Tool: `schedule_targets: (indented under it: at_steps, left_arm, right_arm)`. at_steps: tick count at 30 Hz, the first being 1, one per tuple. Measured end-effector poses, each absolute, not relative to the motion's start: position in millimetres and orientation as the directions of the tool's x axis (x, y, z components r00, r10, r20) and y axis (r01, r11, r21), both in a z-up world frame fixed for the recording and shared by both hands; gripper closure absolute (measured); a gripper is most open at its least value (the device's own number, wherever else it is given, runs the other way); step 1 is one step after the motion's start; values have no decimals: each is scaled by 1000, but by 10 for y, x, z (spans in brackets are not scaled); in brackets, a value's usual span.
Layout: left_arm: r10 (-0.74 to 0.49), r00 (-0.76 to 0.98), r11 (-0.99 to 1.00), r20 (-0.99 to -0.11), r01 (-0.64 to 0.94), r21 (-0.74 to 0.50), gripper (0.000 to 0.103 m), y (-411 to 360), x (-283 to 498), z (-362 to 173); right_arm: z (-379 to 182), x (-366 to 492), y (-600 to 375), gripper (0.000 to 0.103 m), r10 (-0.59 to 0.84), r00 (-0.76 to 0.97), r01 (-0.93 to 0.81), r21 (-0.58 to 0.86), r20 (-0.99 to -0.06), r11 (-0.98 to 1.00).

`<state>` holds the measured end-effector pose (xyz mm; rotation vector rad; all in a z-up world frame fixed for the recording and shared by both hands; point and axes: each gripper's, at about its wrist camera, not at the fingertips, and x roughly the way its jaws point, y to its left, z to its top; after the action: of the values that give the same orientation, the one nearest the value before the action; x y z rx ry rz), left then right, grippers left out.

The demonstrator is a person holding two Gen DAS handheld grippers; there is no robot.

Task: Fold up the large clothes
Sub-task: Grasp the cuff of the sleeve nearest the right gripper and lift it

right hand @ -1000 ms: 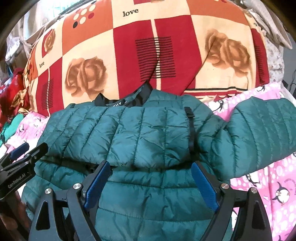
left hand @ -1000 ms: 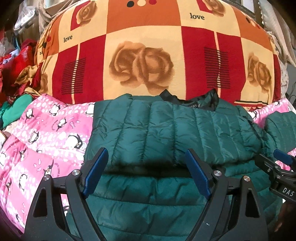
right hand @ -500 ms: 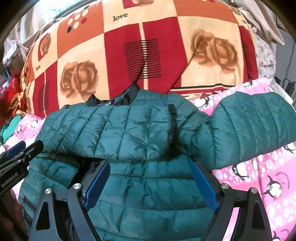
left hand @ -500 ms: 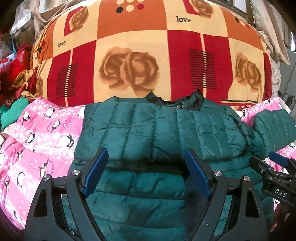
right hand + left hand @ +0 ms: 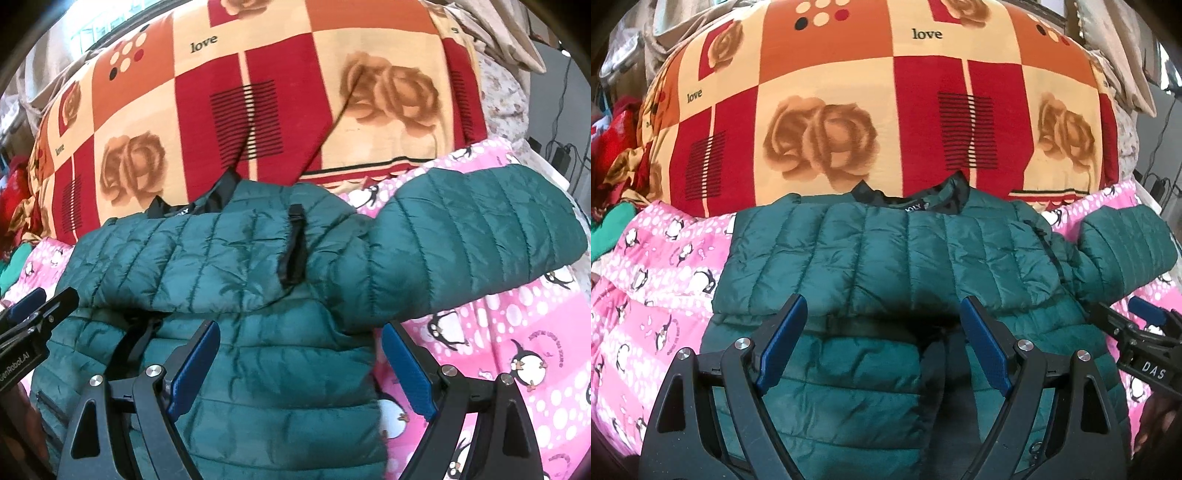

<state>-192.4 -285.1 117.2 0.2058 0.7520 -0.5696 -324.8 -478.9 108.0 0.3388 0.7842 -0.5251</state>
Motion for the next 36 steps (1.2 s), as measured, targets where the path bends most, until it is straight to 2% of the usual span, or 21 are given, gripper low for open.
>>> schedule_targets:
  at_steps: [9, 21, 28, 36]
  left_arm:
    - [-447, 532, 823, -719, 560, -97, 18, -2834, -1845, 1081]
    - [-427, 526, 845, -736, 521, -118, 18, -2686, -1629, 961]
    - [-425, 510, 847, -748, 516, -129, 18, -2678, -1569, 883]
    - [-419, 498, 847, -760, 517, -128, 18, -2710, -1518, 807]
  right_arm:
    - [1070, -3458, -5163, 16, -367, 563, 625, 90, -740, 775]
    - [1168, -3906, -6132, 16, -492, 502, 773, 114, -711, 624]
    - [1168, -4378, -6953, 16, -548, 437, 883, 224, -714, 412]
    - [992, -4608, -7537, 12, -533, 459, 888, 375, -710, 265]
